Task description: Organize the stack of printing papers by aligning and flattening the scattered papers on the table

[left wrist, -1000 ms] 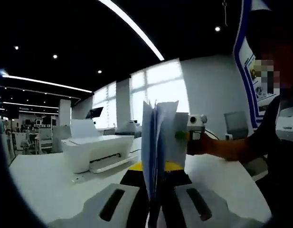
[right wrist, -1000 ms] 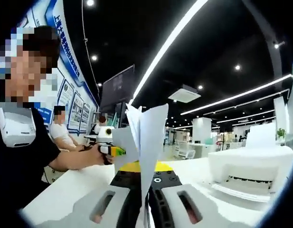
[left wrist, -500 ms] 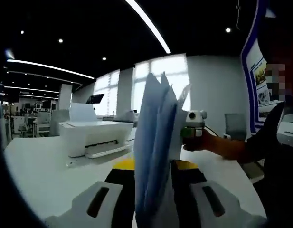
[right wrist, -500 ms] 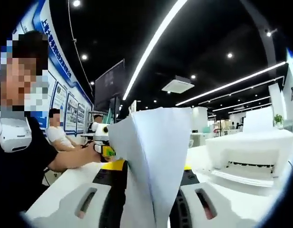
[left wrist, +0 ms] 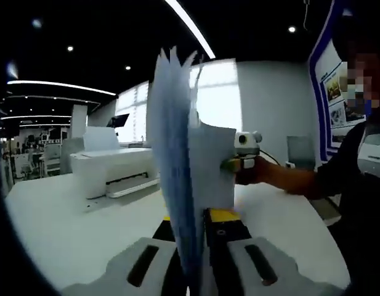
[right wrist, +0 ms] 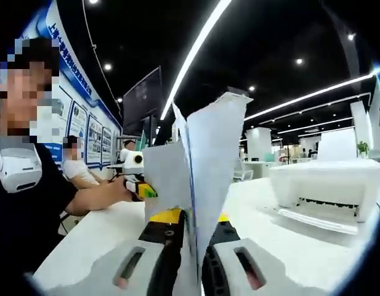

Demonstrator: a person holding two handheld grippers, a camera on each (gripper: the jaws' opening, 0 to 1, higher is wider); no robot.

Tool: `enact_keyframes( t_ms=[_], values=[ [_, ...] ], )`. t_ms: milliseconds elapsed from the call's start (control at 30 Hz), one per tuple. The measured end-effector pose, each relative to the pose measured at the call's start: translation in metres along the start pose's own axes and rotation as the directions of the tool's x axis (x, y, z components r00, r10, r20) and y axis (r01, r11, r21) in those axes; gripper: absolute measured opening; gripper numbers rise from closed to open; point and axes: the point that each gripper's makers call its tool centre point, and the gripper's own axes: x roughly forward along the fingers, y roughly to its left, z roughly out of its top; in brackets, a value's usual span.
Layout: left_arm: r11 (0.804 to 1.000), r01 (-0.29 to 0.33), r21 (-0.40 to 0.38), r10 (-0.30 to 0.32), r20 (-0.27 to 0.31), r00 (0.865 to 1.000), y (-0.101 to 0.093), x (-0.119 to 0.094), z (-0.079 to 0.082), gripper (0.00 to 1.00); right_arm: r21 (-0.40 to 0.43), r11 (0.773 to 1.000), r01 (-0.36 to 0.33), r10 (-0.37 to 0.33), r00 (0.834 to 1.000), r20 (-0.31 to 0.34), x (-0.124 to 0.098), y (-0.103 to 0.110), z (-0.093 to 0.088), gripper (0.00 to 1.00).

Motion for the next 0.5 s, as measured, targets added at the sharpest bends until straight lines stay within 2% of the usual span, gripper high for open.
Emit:
enact_keyframes(
  t_ms=[167, 367, 433, 500],
  values=[
    [1.000, 0.004, 0.007, -0.004, -0.004, 1.000, -0.001, -0.001, 0.002, 0.07, -0.009, 1.000, -0.013, 0.013, 1.000, 0.013, 0.001, 0.005, 0.006, 0.00],
    [1.000, -0.008, -0.013, 0.009, 0.049, 0.999, 0.001, -0.005, 0.018, 0.07, -0.017, 1.000, -0.025, 0.026, 0.998, 0.057, 0.001, 0.014, 0.022, 0.00],
    [1.000, -0.008, -0.019, 0.009, 0.052, 0.999, 0.003, -0.005, 0.018, 0.07, -0.022, 0.999, -0.032, 0.033, 0.998, 0.058, 0.002, 0.015, 0.022, 0.00],
    [0.999, 0.002, -0.045, 0.000, 0.033, 0.999, 0.003, -0.004, 0.010, 0.07, -0.014, 0.999, -0.035, 0.036, 0.998, 0.047, 0.002, 0.014, 0.017, 0.00]
  ],
)
